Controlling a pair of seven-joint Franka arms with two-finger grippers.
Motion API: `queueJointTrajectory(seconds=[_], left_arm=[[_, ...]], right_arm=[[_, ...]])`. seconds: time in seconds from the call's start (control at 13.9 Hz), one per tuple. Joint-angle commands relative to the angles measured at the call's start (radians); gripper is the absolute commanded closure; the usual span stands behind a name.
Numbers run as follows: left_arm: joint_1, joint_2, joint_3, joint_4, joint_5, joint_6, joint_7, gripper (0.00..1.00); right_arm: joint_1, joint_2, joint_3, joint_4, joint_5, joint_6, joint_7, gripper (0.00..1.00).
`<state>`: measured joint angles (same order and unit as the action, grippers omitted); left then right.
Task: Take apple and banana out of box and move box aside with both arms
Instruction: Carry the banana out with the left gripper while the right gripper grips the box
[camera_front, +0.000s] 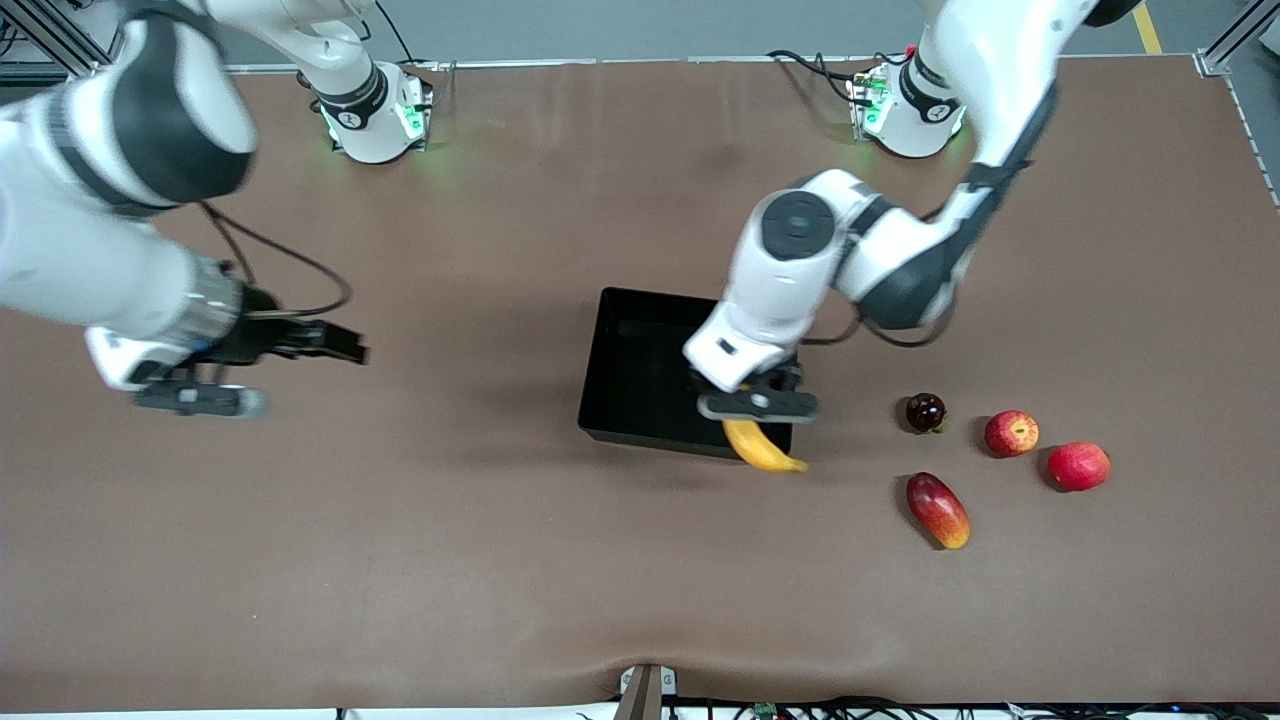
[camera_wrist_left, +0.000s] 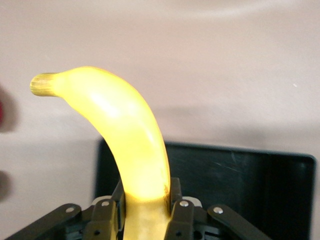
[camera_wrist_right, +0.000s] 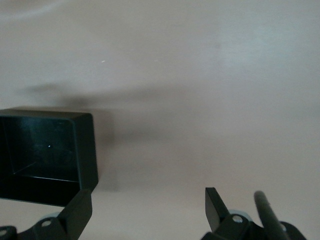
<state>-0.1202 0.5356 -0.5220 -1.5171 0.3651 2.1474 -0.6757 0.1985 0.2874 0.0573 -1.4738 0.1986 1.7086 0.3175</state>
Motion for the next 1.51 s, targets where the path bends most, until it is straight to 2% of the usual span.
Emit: queueJointTrajectory(seconds=[0.0, 0.22, 0.43, 0.58, 0.79, 0.93, 1.22, 1.29, 1.44], left_arm=[[0.132, -0.025, -0.012, -0.02, -0.021, -0.014, 0.16, 1.0], [0.259, 0.015, -0.004, -0.009, -0.02, -0.012, 0.359, 1.0], [0.342, 0.111, 0.007, 0.086, -0.015, -0.009, 0.542, 1.0], [0.341, 0.151, 0.048, 0.129, -0.015, -0.003, 0.59, 1.0], [0.335, 0.181, 0.112, 0.13, -0.015, 0.063, 0.602, 1.0], [0.33, 0.214, 0.149, 0.135, -0.014, 0.127, 0.604, 1.0], [0.329, 0.3, 0.215, 0.166, -0.014, 0.25, 0.674, 1.0], [0.329, 0.32, 0.221, 0.172, -0.014, 0.259, 0.677, 1.0], [0.327, 0.354, 0.237, 0.184, -0.014, 0.278, 0.685, 1.0]], right_arm=[[0.076, 0.071, -0.01, 0.013, 0.019, 0.055, 0.014, 0.0], [0.206, 0.14, -0.013, 0.001, 0.006, 0.173, 0.209, 0.0], [0.329, 0.205, -0.014, -0.072, -0.002, 0.354, 0.424, 0.0], [0.354, 0.232, -0.014, -0.091, -0.004, 0.399, 0.459, 0.0], [0.378, 0.266, -0.016, -0.106, -0.014, 0.405, 0.463, 0.0], [0.392, 0.283, -0.016, -0.115, -0.085, 0.407, 0.465, 0.0], [0.424, 0.337, -0.016, -0.12, -0.11, 0.459, 0.465, 0.31], [0.426, 0.341, -0.016, -0.121, -0.108, 0.47, 0.477, 0.48], [0.426, 0.342, -0.016, -0.12, -0.108, 0.47, 0.515, 0.68]])
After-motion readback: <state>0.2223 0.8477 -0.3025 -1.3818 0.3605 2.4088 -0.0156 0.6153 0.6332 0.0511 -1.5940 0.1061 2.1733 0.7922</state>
